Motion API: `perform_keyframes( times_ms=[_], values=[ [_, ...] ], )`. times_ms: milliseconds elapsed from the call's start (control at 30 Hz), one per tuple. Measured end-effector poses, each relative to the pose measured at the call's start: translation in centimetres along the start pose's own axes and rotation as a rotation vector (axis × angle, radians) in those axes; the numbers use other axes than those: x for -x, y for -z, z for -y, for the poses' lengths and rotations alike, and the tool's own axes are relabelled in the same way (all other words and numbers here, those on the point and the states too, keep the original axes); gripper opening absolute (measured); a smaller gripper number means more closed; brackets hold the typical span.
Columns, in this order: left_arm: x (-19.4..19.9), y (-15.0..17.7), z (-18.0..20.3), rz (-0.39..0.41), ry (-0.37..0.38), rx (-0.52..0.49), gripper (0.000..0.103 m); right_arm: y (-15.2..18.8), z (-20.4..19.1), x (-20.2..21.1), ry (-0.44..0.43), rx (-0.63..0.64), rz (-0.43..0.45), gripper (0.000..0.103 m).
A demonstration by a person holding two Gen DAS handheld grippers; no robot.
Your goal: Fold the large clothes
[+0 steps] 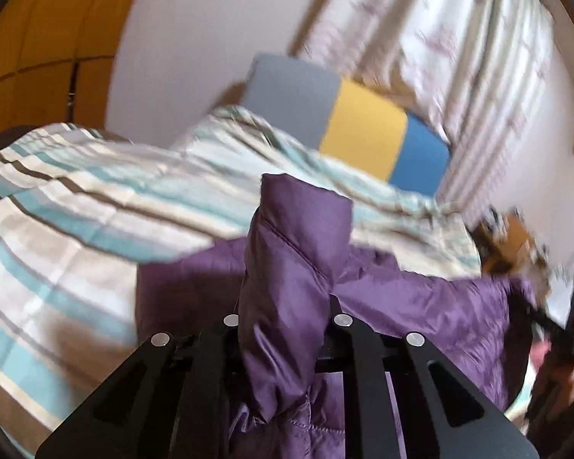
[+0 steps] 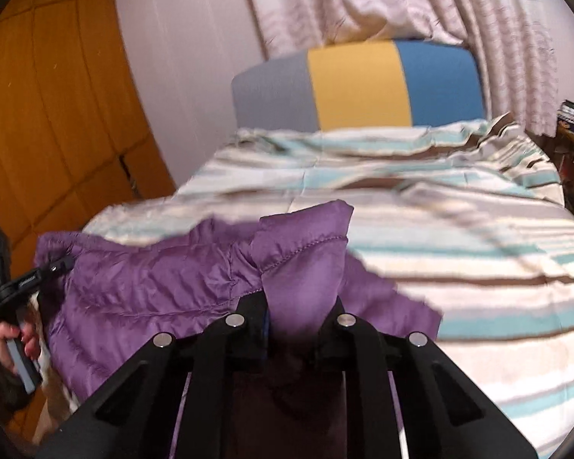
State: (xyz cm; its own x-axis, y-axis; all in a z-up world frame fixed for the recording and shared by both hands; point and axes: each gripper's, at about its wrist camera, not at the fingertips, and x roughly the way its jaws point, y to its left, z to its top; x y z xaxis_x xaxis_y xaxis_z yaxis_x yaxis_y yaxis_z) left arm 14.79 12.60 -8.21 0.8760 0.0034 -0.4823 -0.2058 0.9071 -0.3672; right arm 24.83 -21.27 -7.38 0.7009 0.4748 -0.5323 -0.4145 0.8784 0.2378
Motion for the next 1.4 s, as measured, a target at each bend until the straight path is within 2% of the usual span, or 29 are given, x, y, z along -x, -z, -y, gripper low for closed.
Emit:
perform_keyframes(
  times_ms=[133, 300, 500, 633, 867, 1033, 1300, 1400],
  values=[
    [-2.9, -2.2, 1.1, 0.045, -0.077, 0.068, 0.014, -1.8, 0.8, -2.8, 0.024, -0.07, 0.048, 0.014],
    [-7.2, -2.8, 2.0, 0.069, -0.161, 0.042, 0.014, -2.6, 1.6, -6.9, 0.092, -0.091, 0.063, 0.014],
    [-10.9, -2.3, 2.6, 0.06, -0.245, -0.04, 0.014, -1.9, 3.0, -11.1, 0.157, -0.091, 0.032, 0.014],
    [-13.2, -1.5, 2.0, 0.019, -0.287, -0.042, 0.014, -0.7, 4.0, -13.7, 0.191, -0.11, -0.024, 0.016],
    [-16.4, 0.0, 0.4, -0.093, -0.291, 0.005, 0.014, 1.0, 5.1, -16.8, 0.25, -0.137, -0.131, 0.028],
    [-17.2, 0.6, -0.6, -0.135, -0.268, 0.047, 0.016, 1.4, 5.1, -18.3, 0.282, -0.11, -0.2, 0.034],
    [-17.5, 0.6, -1.1, -0.154, -0.252, 0.075, 0.019, 1.8, 4.9, -19.0, 0.326, -0.079, -0.218, 0.039],
    [-17.6, 0.6, -1.0, -0.159, -0.262, 0.075, 0.025, 1.8, 4.9, -19.1, 0.345, -0.073, -0.221, 0.045]
  ],
)
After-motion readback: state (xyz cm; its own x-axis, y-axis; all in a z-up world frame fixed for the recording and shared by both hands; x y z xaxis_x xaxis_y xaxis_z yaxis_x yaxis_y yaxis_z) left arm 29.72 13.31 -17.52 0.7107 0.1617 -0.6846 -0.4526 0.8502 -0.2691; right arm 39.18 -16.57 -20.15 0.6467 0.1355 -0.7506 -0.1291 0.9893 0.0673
